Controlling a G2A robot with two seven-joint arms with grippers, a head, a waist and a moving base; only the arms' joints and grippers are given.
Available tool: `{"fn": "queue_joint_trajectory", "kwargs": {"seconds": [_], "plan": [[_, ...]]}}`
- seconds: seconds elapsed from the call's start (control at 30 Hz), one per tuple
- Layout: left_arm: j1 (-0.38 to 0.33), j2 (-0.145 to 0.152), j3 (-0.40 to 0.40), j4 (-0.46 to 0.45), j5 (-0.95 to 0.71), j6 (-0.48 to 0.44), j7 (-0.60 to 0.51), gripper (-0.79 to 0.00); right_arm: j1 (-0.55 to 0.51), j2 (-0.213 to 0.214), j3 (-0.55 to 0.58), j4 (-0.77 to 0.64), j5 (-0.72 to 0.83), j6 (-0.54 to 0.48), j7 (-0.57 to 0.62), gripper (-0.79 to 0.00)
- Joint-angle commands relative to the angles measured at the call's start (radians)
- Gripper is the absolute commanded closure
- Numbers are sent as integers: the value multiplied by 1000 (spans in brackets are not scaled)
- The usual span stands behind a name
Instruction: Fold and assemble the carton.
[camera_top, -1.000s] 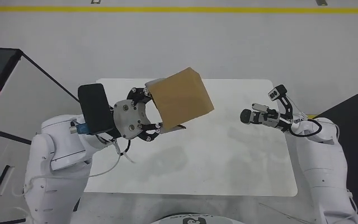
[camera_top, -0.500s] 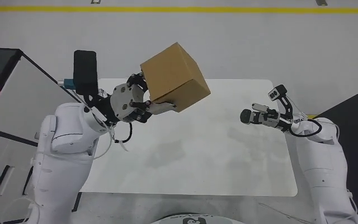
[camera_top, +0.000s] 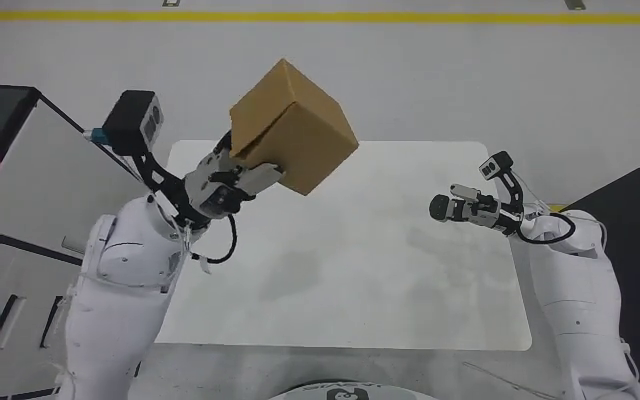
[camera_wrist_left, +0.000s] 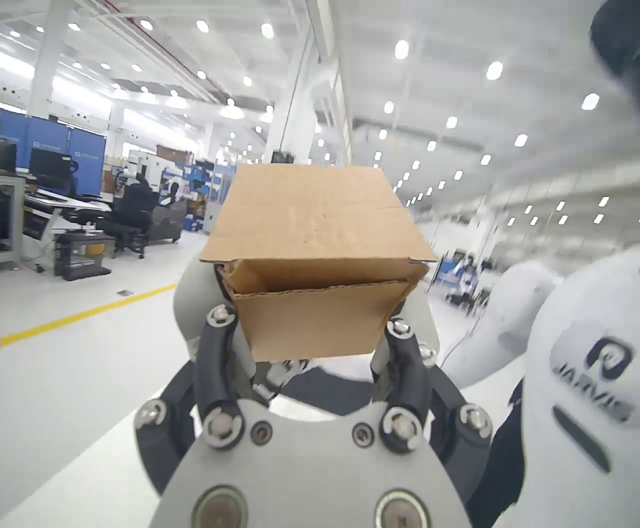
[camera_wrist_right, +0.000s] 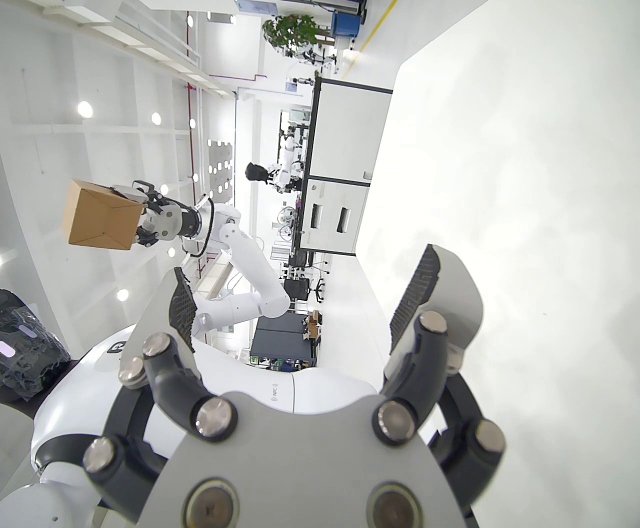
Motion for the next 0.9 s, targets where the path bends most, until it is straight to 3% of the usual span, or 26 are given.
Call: {"fn": "queue_joint_trajectory", "kwargs": {"seconds": [0.0, 0.17, 0.43, 0.53, 0.7, 0.87], "plan": [[24, -1, 6, -8, -105, 11, 7, 0, 0, 0, 0, 0, 0, 0, 0, -785], [68, 2, 21, -26, -241, 73, -41, 0, 0, 0, 0, 0, 0, 0, 0, -785], [66, 2, 16, -33, -236, 71, -50, 0, 0, 0, 0, 0, 0, 0, 0, -785], [81, 2, 23, -40, -260, 116, -52, 0, 0, 0, 0, 0, 0, 0, 0, -785], [126, -3, 72, -82, -490, 194, -60, 0, 0, 0, 0, 0, 0, 0, 0, -785], [162, -6, 102, -100, -608, 230, -79, 0, 0, 0, 0, 0, 0, 0, 0, -785]]}}
